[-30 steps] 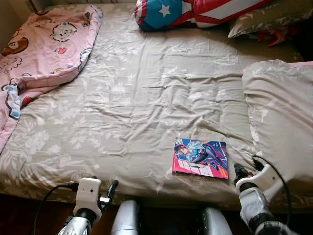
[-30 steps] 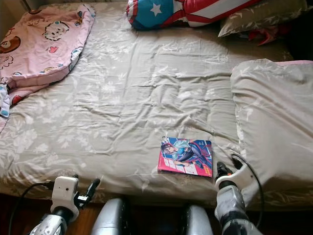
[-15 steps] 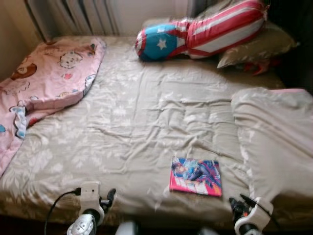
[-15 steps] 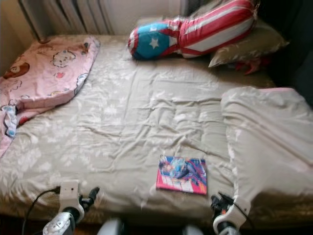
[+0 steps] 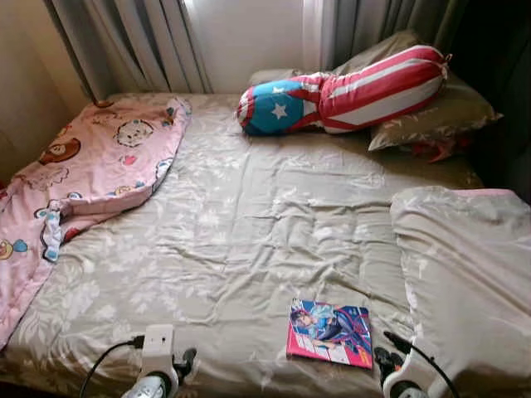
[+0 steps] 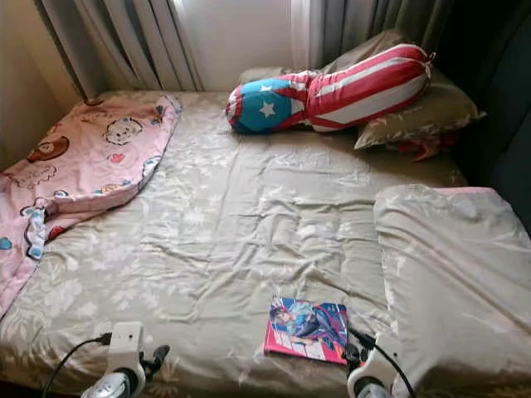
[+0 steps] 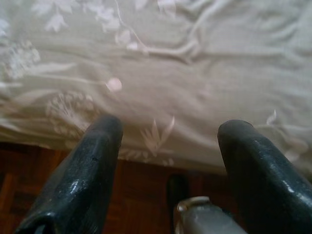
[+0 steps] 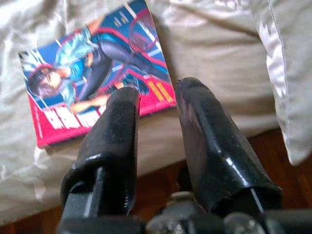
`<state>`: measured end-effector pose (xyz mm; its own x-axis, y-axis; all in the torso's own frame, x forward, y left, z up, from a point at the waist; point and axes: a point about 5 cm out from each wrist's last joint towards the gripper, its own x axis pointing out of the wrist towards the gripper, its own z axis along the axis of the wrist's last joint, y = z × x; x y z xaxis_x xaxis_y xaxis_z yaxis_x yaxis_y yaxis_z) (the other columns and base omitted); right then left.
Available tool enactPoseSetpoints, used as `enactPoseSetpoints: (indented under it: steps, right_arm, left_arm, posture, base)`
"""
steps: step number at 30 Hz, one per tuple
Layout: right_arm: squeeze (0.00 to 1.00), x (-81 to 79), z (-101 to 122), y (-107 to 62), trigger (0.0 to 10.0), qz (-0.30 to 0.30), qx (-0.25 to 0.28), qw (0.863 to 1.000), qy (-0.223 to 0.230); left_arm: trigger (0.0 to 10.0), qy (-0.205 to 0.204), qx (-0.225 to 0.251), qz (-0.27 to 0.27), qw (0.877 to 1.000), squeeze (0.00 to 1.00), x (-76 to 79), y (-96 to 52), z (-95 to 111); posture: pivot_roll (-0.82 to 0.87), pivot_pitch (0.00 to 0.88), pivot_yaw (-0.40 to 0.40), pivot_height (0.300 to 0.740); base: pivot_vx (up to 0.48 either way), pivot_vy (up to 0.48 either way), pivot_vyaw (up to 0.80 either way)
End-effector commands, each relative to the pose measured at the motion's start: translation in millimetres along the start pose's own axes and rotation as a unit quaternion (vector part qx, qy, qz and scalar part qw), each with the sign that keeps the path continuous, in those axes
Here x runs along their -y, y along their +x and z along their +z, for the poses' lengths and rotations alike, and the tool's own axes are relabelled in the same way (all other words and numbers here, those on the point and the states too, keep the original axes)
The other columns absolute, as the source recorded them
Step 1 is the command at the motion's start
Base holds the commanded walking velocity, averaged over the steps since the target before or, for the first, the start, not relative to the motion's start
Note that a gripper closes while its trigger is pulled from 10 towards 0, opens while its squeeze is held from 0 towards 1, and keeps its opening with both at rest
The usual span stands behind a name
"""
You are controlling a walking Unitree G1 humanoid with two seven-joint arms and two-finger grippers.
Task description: Clean up the room
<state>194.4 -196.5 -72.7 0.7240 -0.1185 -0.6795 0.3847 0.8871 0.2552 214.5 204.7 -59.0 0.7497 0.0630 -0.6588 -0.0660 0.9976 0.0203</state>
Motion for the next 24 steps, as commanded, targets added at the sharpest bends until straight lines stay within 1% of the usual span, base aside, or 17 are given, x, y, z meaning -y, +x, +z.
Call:
enactPoseSetpoints:
  steps: [1, 2, 3, 4, 6, 8, 9, 11, 12, 13, 15, 17, 20, 23, 24]
  right_arm:
    - [0.00, 5.4, -12, -4.1, 10.0, -0.007, -0.025, 0.999, -0.018]
    - [0.00, 7.4, -14, -5.4, 10.0, -0.006, -0.024, 0.999, -0.029]
    - [0.00, 7.4, -14, -5.4, 10.0, -0.006, -0.024, 0.999, -0.029]
    - [0.00, 10.3, -16, -6.8, 10.0, -0.012, -0.028, 0.999, -0.042]
    - [0.00, 12.8, -20, -8.5, 10.0, -0.015, -0.035, 0.999, -0.034]
    - [0.00, 14.4, -24, -10.1, 10.0, -0.012, -0.048, 0.998, -0.039]
    - [0.00, 14.9, -26, -10.7, 10.0, -0.013, -0.052, 0.998, -0.039]
    - [0.00, 17.0, -27, -11.6, 10.0, -0.020, -0.053, 0.997, -0.058]
    - [0.00, 17.0, -27, -11.6, 10.0, -0.020, -0.053, 0.997, -0.058]
    - [0.00, 17.4, -29, -12.2, 10.0, -0.024, -0.053, 0.997, -0.042]
    - [0.00, 16.3, -30, -12.5, 10.0, -0.020, -0.057, 0.997, -0.042]
    - [0.00, 15.2, -31, -12.5, 10.0, -0.017, -0.060, 0.997, -0.043]
    - [0.00, 13.7, -32, -12.5, 10.0, -0.016, -0.064, 0.997, -0.049]
    - [0.00, 13.2, -32, -12.5, 10.0, -0.013, -0.062, 0.996, -0.057]
    - [0.00, 13.3, -32, -12.4, 10.0, -0.011, -0.062, 0.996, -0.063]
  left_arm:
    - [10.0, 0.009, -0.023, 0.005, 1.000, 0.00, -1.7, -3.2, -12]
    - [10.0, 0.008, -0.029, 0.007, 1.000, 0.00, -1.7, -4.1, -15]
    - [10.0, 0.008, -0.029, 0.007, 1.000, 0.00, -1.7, -4.1, -15]
    - [10.0, 0.008, -0.035, 0.009, 0.999, 0.00, -2.4, -5.0, -18]
    - [10.0, 0.018, -0.043, 0.010, 0.999, 0.00, -4.7, -6.4, -22]
    - [10.0, 0.012, -0.051, 0.017, 0.998, 0.00, -9.5, -8.5, -27]
    - [10.0, 0.011, -0.055, 0.021, 0.998, 0.00, -11.9, -9.5, -29]
    - [10.0, 0.014, -0.068, 0.031, 0.997, 0.00, -18.1, -12.5, -35]
    - [10.0, 0.014, -0.068, 0.031, 0.997, 0.00, -18.1, -12.5, -35]
    - [10.0, 0.017, -0.072, 0.030, 0.997, 0.00, -19.8, -13.9, -37]
    - [10.0, 0.025, -0.082, 0.027, 0.996, 0.00, -20.5, -16.3, -43]
    - [10.0, 0.025, -0.086, 0.027, 0.996, 0.00, -20.6, -17.4, -45]
    - [10.0, 0.029, -0.098, 0.027, 0.994, 0.00, -20.4, -20.0, -52]
    - [10.0, 0.031, -0.100, 0.028, 0.994, 0.00, -21.3, -20.8, -53]
    - [10.0, 0.031, -0.101, 0.028, 0.994, 0.00, -22.0, -20.9, -53]
  posture:
    - [-0.01, 0.000, 0.016, 0.740]
    - [-0.01, 0.000, 0.014, 0.740]
    - [-0.01, 0.000, 0.014, 0.740]
    - [-0.01, 0.000, 0.014, 0.740]
    - [-0.02, 0.000, 0.012, 0.740]
    - [-0.02, 0.000, 0.003, 0.740]
    - [-0.02, 0.000, -0.003, 0.740]
    - [-0.02, 0.000, -0.005, 0.740]
    - [-0.02, 0.000, -0.005, 0.740]
    - [-0.02, 0.000, 0.000, 0.740]
    - [-0.02, 0.000, 0.002, 0.740]
    - [-0.03, 0.000, 0.003, 0.740]
    - [-0.03, 0.000, 0.009, 0.740]
    - [-0.03, 0.000, 0.010, 0.740]
    - [-0.03, 0.000, 0.010, 0.740]
  base:
    - [0.000, 0.000, 0.00]
    - [0.000, 0.000, 0.00]
    - [0.000, 0.000, 0.00]
    - [0.000, 0.000, 0.64]
    - [0.000, 0.000, 0.78]
    - [0.000, 0.000, 0.79]
    - [0.000, 0.000, 0.00]
    - [0.000, 0.000, 0.00]
    - [0.000, 0.000, 0.00]
    - [0.000, 0.244, 0.00]
    - [0.000, 0.000, 0.00]
    - [0.000, 0.000, 0.00]
    - [0.000, 0.407, 0.00]
    - [0.000, 0.480, 0.00]
    - [0.000, 0.480, 0.80]
